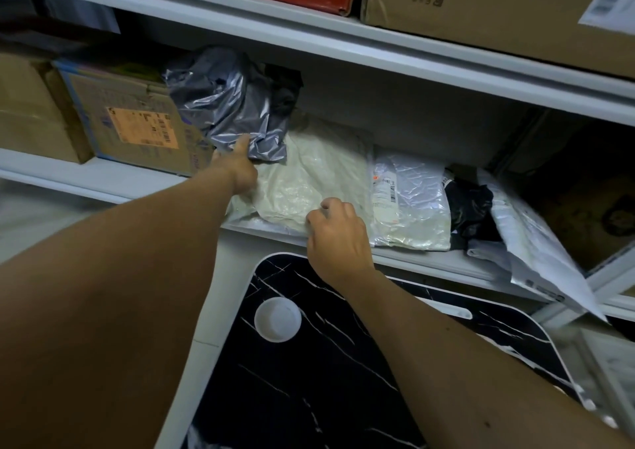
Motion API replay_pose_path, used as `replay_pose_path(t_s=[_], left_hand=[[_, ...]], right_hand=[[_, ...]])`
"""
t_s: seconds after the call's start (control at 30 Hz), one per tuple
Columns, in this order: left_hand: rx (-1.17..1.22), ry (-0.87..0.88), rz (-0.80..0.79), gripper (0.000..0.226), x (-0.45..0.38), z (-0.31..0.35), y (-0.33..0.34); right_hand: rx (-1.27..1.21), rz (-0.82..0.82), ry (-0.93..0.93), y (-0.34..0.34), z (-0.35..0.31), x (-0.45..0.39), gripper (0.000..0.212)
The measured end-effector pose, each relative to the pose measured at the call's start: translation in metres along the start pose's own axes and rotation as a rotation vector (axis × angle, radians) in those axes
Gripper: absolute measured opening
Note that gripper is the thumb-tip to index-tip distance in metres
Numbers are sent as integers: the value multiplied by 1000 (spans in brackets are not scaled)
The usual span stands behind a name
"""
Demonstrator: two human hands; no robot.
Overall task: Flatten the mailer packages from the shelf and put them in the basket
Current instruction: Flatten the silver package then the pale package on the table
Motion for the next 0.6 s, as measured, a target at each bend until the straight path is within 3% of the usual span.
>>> replay_pose_path(t_s=[0.1, 0.2, 0.37, 0.6], left_hand=[[-73, 6, -28, 65, -7, -4, 4], [-131, 7, 37, 62, 4, 1, -11], [-14, 24, 176, 56, 42, 28, -45], [85, 139, 150, 52, 123, 73, -47]], right_hand=[[15, -11, 5, 1, 6, 3, 13], [35, -50, 18, -2, 8, 6, 16], [58, -136, 64, -25, 7, 16, 31], [35, -134, 203, -86, 11, 55, 49]])
Point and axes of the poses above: each hand's wrist, its own x-axis away from the middle knuckle, its own y-axis out of the palm, z = x × y, the point moved 10 cm from there along -x, towards the middle knuckle, and after that the axes turned 4 degrees about z, right-handed, at the moved point
